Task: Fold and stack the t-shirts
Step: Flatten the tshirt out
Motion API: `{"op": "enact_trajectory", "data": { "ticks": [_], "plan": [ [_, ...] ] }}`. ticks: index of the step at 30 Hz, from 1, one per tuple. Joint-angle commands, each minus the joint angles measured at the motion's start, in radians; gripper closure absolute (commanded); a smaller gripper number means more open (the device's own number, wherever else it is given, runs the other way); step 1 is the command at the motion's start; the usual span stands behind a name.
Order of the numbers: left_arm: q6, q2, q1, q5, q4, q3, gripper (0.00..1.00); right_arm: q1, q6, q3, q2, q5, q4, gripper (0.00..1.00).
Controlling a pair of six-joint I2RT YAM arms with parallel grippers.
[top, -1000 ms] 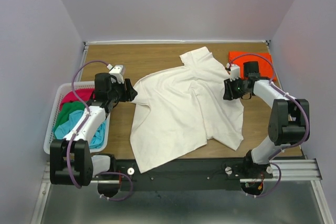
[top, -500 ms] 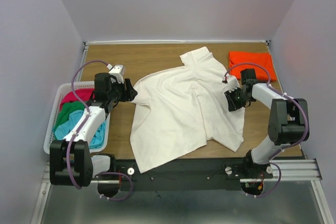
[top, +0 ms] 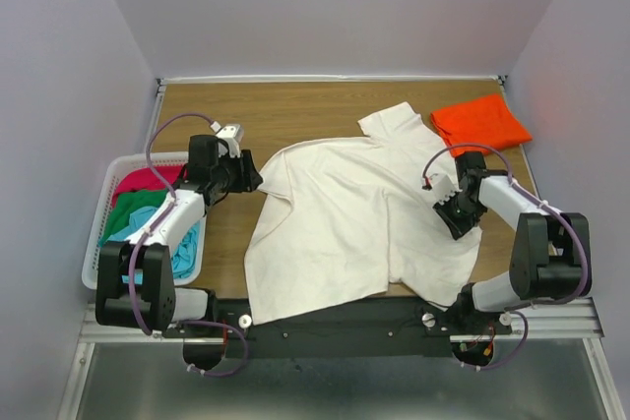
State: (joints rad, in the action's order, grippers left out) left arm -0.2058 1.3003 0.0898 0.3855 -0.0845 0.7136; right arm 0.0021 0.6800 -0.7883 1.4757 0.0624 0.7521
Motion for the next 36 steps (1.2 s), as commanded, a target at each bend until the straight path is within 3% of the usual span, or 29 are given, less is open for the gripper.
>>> {"op": "enact_trajectory", "data": {
  "ticks": [1,5,10,14,23,24,36],
  "plan": [
    [0.016,0.048,0.033,-0.077,-0.066,0.079,0.44,-0.030,0.036,0.018,-0.044,-0.084,0.098,0.68],
    [0.031,0.135,0.077,-0.167,-0.124,0.176,0.44,-0.034,0.003,-0.051,-0.077,0.046,0.104,0.56],
    [0.051,0.252,0.087,-0.272,-0.166,0.241,0.44,-0.034,-0.039,-0.186,-0.032,0.325,0.116,0.55],
    [0.059,0.289,0.088,-0.297,-0.173,0.257,0.44,-0.034,-0.080,-0.251,-0.006,0.431,0.096,0.54],
    [0.072,0.295,0.088,-0.326,-0.169,0.259,0.45,-0.073,-0.313,-0.465,0.112,0.243,-0.146,0.53],
    [0.078,0.251,0.088,-0.339,-0.147,0.245,0.45,-0.097,-0.359,-0.615,0.198,0.226,-0.167,0.54],
    [0.086,0.192,0.087,-0.344,-0.095,0.199,0.45,-0.099,-0.412,-1.103,0.690,0.125,-0.155,0.54]
  ]
}}
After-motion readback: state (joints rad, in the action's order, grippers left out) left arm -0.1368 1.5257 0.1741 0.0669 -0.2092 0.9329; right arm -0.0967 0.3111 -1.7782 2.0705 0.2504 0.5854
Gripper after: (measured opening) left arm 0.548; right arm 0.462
